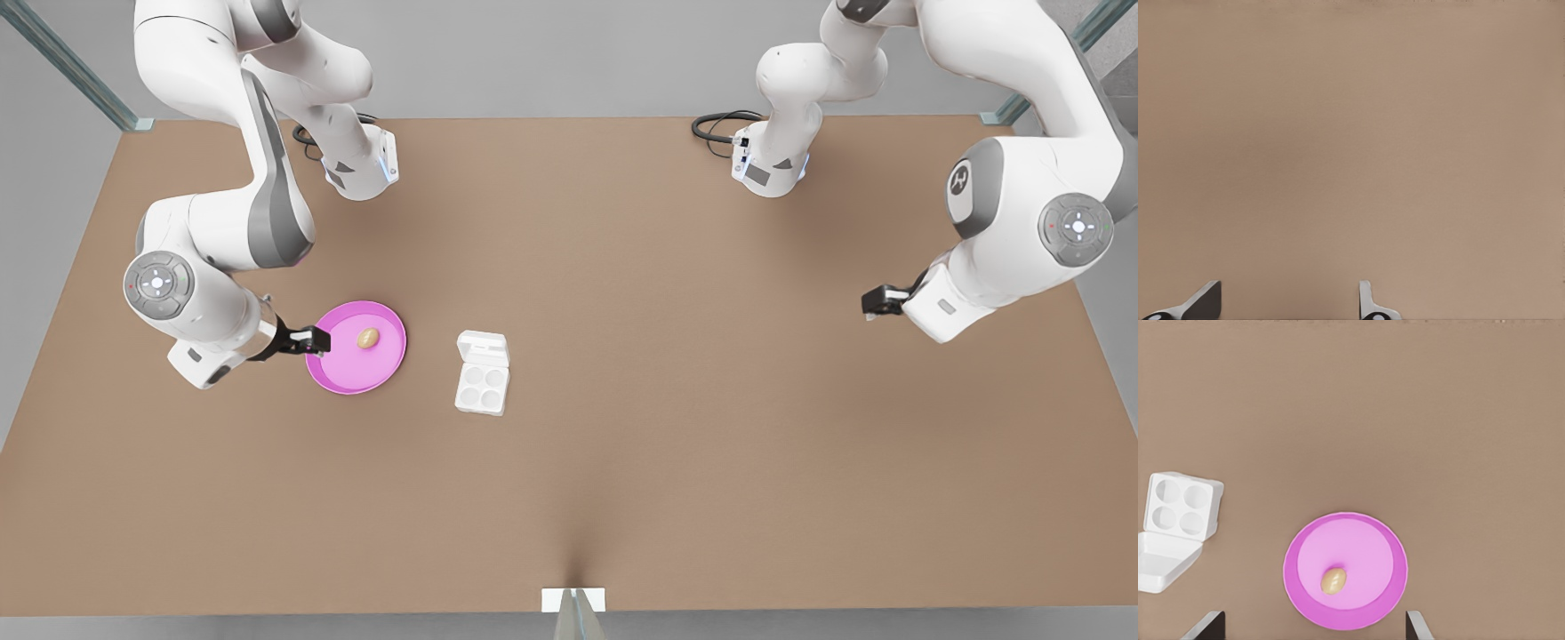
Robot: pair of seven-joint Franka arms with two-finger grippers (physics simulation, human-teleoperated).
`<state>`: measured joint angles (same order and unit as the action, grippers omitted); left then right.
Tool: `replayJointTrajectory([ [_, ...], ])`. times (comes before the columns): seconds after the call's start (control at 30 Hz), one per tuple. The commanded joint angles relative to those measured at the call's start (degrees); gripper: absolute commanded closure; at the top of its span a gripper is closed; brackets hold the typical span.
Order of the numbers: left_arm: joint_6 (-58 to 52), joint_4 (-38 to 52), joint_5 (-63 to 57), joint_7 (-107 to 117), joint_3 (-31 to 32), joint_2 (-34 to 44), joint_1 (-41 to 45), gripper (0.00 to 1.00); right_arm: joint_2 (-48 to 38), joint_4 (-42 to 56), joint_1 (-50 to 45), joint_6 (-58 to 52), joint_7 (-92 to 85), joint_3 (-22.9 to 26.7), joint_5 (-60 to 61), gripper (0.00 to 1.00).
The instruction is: Pack egg into the box and close the box lid
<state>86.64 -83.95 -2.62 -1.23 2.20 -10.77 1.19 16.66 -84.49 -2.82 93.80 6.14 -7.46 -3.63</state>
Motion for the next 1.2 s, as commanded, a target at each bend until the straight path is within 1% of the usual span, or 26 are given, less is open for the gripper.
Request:
replayJointTrajectory([
  [0.0, 4.2, 0.0, 0.3, -4.9, 0.0, 0.0, -0.1, 0.0, 0.0, 0.0, 0.4, 0.7, 2.0, 0.0, 0.3, 0.0],
  [0.03, 4.2, 0.0, 0.3, -4.9, 0.0, 0.0, -0.1, 0.0, 0.9, -0.1, 2.3, 0.2, 0.6, -0.1, 2.6, 0.0],
  [0.07, 4.2, 0.0, 0.3, -4.8, 0.0, 0.0, -0.1, 0.0, 1.4, -0.2, 0.6, -0.7, 0.1, -0.1, 1.6, 0.0],
  [0.1, 4.2, 0.0, 0.3, -4.9, 0.0, -0.2, -0.1, 0.0, 2.0, -0.1, -3.6, -2.4, -0.2, -0.1, -3.8, 0.0],
  [0.13, 4.2, 0.0, 0.3, -4.8, 0.0, -0.2, -0.1, 0.0, 2.2, 0.7, -3.3, -2.8, -4.4, -0.1, -4.1, 0.0],
  [0.17, 4.2, 0.0, 0.3, -4.8, 0.0, -0.3, -0.1, 0.0, 4.4, 1.8, -2.9, -2.8, -8.5, 0.2, -4.2, 0.0],
  [0.2, 4.3, 0.0, 0.2, -4.9, 0.0, -0.7, -0.1, 0.0, 6.8, 1.1, -0.7, -2.5, -2.6, 0.3, -2.5, 0.0],
  [0.23, 4.6, 0.0, 0.2, -4.9, 0.0, -0.7, -0.1, 0.0, 5.8, -8.1, -0.8, 4.2, 4.3, 0.0, -2.6, 0.0],
  [0.27, 4.6, 0.0, 0.2, -4.9, 0.0, -0.7, -0.1, 0.0, -2.3, -22.7, 0.4, 20.5, 3.5, -0.2, -2.5, 0.0],
  [0.3, 4.6, 0.0, 0.2, -4.9, 0.0, -0.7, -0.1, 0.0, -7.7, -37.0, 1.3, 38.1, 3.1, -0.1, -2.6, 0.0],
  [0.33, 4.6, 0.0, 0.2, -4.9, 0.0, -0.7, -0.1, 0.0, -7.6, -40.2, 2.8, 45.3, 3.0, -0.1, -2.8, 0.0],
  [0.37, 4.6, 0.0, 0.2, -4.9, 0.0, -0.7, -0.1, 0.0, -7.6, -40.1, 3.0, 48.2, 3.2, -0.1, -2.8, 0.0],
  [0.5, 4.6, 0.0, 0.3, -4.8, 0.0, -1.0, -0.1, 0.0, -6.6, -37.6, 2.7, 50.2, 3.4, -0.1, -2.7, 0.0],
  [0.63, 4.6, 0.0, 0.3, -4.9, 0.0, -1.1, -0.1, 0.0, -0.8, -38.6, 3.2, 50.5, 2.8, -0.1, -2.6, 0.0],
  [0.73, 4.6, 0.0, 0.3, -4.8, 0.0, -1.1, -0.1, 0.0, 1.9, -40.0, 6.0, 51.8, 0.4, -0.2, -2.6, 0.0],
  [0.8, 4.6, -0.1, 0.3, -4.8, 0.0, -1.1, -0.1, 0.0, 2.0, -41.9, 7.1, 52.3, -0.7, -0.2, -2.6, 0.0],
  [0.9, 4.6, 0.0, 0.3, -4.8, 0.0, -1.1, -0.1, 0.0, -0.2, -48.0, 8.4, 53.3, -0.4, -0.2, -2.6, 0.0],
  [1.03, 4.6, 0.0, 0.3, -4.8, 0.0, -1.1, 0.0, 0.0, -1.2, -48.0, 8.3, 53.2, -0.3, -1.2, -2.6, 0.0],
  [1.1, 4.6, 0.0, 0.3, -4.8, 0.0, -1.1, 0.0, 0.0, -0.8, -47.9, 7.6, 53.2, 0.3, -2.4, -2.0, 0.0],
  [1.13, 4.6, -0.1, 0.3, -4.8, 0.0, -1.1, 0.0, 0.0, -0.8, -47.9, 8.0, 53.2, 0.5, -4.1, -1.6, 0.0],
  [1.17, 4.6, -0.1, 0.3, -4.8, 0.0, -1.1, 0.0, 0.0, -0.8, -47.9, 7.9, 53.2, 0.5, -4.8, -1.3, 0.0],
])
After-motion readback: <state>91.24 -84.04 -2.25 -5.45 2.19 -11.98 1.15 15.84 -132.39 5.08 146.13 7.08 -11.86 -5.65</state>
